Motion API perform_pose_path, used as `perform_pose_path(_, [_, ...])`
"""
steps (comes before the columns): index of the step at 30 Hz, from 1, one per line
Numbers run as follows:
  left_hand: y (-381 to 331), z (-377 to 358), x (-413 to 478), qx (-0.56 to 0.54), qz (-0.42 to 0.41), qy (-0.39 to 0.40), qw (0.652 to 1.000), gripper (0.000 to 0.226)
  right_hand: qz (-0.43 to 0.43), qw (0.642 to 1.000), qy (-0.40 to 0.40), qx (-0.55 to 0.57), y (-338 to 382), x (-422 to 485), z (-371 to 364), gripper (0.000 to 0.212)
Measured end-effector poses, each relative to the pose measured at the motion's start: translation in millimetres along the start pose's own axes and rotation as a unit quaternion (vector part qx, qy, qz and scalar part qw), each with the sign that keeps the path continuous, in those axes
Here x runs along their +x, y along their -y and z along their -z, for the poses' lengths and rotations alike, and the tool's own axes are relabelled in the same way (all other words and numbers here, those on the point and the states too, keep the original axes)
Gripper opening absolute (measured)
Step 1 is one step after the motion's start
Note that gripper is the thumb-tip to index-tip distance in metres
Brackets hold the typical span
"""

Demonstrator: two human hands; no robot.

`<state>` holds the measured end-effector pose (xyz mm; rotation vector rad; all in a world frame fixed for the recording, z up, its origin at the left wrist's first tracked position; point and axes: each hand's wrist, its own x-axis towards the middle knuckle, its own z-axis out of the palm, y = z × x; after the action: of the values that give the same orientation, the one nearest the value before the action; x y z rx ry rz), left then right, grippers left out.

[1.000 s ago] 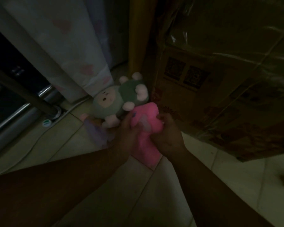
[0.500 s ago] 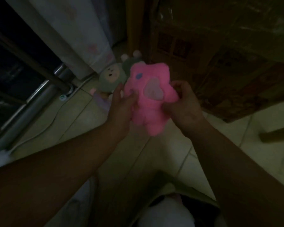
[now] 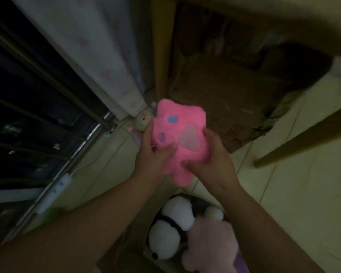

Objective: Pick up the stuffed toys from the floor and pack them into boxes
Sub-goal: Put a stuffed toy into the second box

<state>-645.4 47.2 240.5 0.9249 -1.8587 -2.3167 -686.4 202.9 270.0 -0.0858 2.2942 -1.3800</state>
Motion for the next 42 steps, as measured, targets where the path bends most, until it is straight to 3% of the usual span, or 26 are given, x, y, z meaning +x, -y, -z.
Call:
perform_pose_path(7, [-120.3, -37.3, -117.9, 0.051, -0.054, -0.026, 0.997, 0.085, 0.055, 0.998, 0.005, -0.032, 100.4, -88.8, 84.7, 0.091])
perform_pose_path(12, [-166.7, -49.5, -174.5, 0.026, -0.091, -0.061, 0.994, 0.083, 0.079, 0.997, 0.011, -0.024, 144.0, -138.2, 110.4, 0.090])
perform_pose_path(21, [-153.0, -22.2, -233.2, 0.052, -0.027, -0.022, 0.998, 0.079, 0.020, 0.998, -0.030, -0.051, 140.3, -215.9, 88.0, 0.085])
perform_pose_path(27, [-170.4, 29.5, -270.0, 0.145, -0.076, 0.074, 0.984, 0.084, -0.004, 0.992, -0.122, -0.009, 159.5, -292.5, 38.8, 0.081])
perform_pose_path(32, [-193.5, 36.0, -320.7, 0.158, -0.074, 0.098, 0.980, 0.085, -0.011, 0.988, -0.157, -0.003, 183.4, -353.5, 40.5, 0.082])
perform_pose_path(42, [-205.4, -30.2, -449.4, 0.104, -0.095, 0.031, 0.990, 0.083, 0.036, 0.995, -0.086, -0.036, 178.0, -441.3, 134.5, 0.084])
